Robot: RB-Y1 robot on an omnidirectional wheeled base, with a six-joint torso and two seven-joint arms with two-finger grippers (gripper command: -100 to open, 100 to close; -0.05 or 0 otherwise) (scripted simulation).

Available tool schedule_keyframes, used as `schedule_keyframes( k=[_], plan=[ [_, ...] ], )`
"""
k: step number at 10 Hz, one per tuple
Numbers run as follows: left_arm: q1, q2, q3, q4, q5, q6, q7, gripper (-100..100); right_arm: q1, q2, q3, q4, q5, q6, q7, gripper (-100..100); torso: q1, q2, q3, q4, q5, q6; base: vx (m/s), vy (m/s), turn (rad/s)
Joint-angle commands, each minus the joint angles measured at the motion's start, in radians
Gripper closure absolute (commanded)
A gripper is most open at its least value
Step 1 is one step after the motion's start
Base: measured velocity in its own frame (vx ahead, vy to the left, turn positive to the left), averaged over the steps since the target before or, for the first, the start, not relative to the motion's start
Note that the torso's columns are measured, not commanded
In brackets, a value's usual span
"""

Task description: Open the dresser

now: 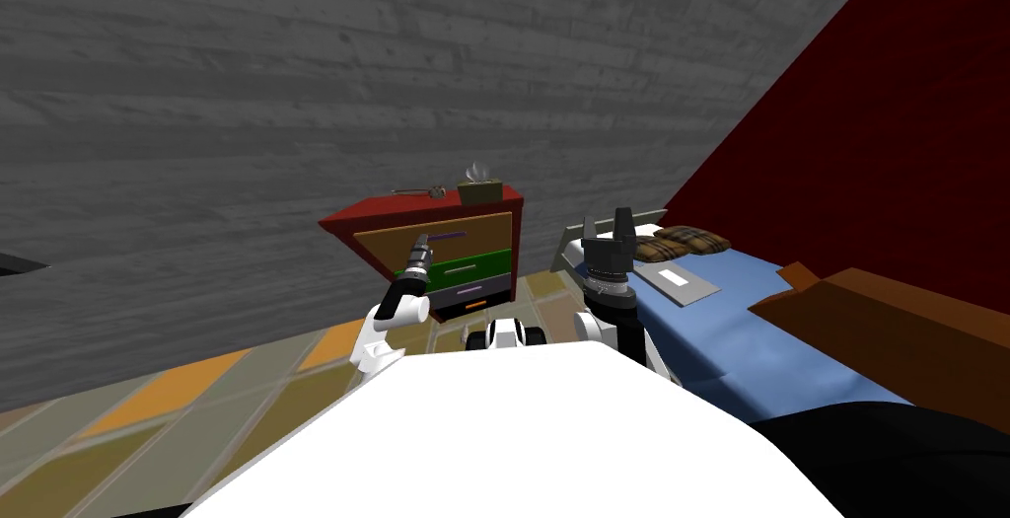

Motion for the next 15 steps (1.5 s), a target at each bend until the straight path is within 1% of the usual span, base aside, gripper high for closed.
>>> schedule_keyframes(
  k=[1, 5, 6, 7, 9, 11, 12, 13, 14, 15],
  plan=[
    [0.009, 0.001, -0.004, -0.014, 0.002, 0.004, 0.0, 100, 0.0, 0.0, 0.0, 0.0, 0.0, 0.0, 0.0, 0, 0.0, 0.002, 0.002, 0.001, 0.0, 0.0, -0.09, -0.017, 0.017],
    [0.029, 0.003, -0.012, -0.048, 0.006, 0.014, 0.0, 100, -0.001, 0.0, 0.0, 0.0, 0.0, 0.0, 0.0, 0, -0.001, 0.001, 0.001, 0.001, 0.0, 0.0, -0.177, -0.041, 0.018],
    [0.024, 0.003, -0.01, -0.041, 0.006, 0.012, 0.0, 100, -0.001, 0.0, 0.0, 0.0, 0.0, 0.0, 0.0, 0, -0.001, 0.0, 0.0, 0.0, 0.0, 0.0, -0.098, -0.028, 0.005],
    [0.021, 0.009, -0.006, -0.051, 0.007, 0.034, 0.001, -100, 0.0, 0.0, 0.0, 0.0, 0.0, 0.0, 0.0, 0, 0.001, -0.006, -0.003, -0.001, 0.0, 0.0, 0.059, 0.002, -0.022],
    [0.018, 0.009, -0.003, -0.057, 0.008, 0.048, 0.002, -100, 0.0, 0.0, 0.0, 0.0, 0.0, 0.0, 0.0, 0, 0.003, -0.012, -0.007, -0.003, 0.001, 0.0, 0.146, 0.031, -0.013],
    [0.013, 0.009, 0.002, -0.065, 0.009, 0.074, 0.003, -100, 0.0, 0.0, 0.0, 0.0, 0.0, 0.0, 0.0, 0, -0.001, -0.003, -0.001, -0.001, 0.0, 0.0, 0.177, 0.025, -0.018],
    [0.014, 0.009, 0.001, -0.062, 0.008, 0.064, 0.002, -100, 0.0, 0.0, 0.0, 0.0, 0.0, 0.0, 0.0, 0, 0.0, 0.0, 0.001, 0.0, 0.0, 0.0, 0.086, 0.019, -0.004],
    [0.015, 0.009, 0.005, -0.088, 0.01, 0.092, 0.003, -100, 0.0, 0.0, 0.0, 0.0, 0.0, 0.0, 0.0, 0, -0.001, 0.006, 0.004, 0.002, 0.0, 0.0, 0.117, 0.033, -0.022],
    [0.014, 0.008, 0.002, -0.074, 0.009, 0.077, 0.002, -100, 0.0, 0.0, 0.0, 0.0, 0.0, 0.0, 0.0, 0, 0.0, 0.003, 0.003, 0.002, 0.0, 0.0, 0.072, 0.022, -0.007],
    [0.014, 0.008, 0.003, -0.076, 0.009, 0.08, 0.002, 100, 0.0, 0.0, 0.0, 0.0, 0.0, 0.0, 0.0, 0, -0.001, 0.003, 0.002, 0.001, 0.0, 0.0, 0.011, 0.004, 0.002]
  ],
)
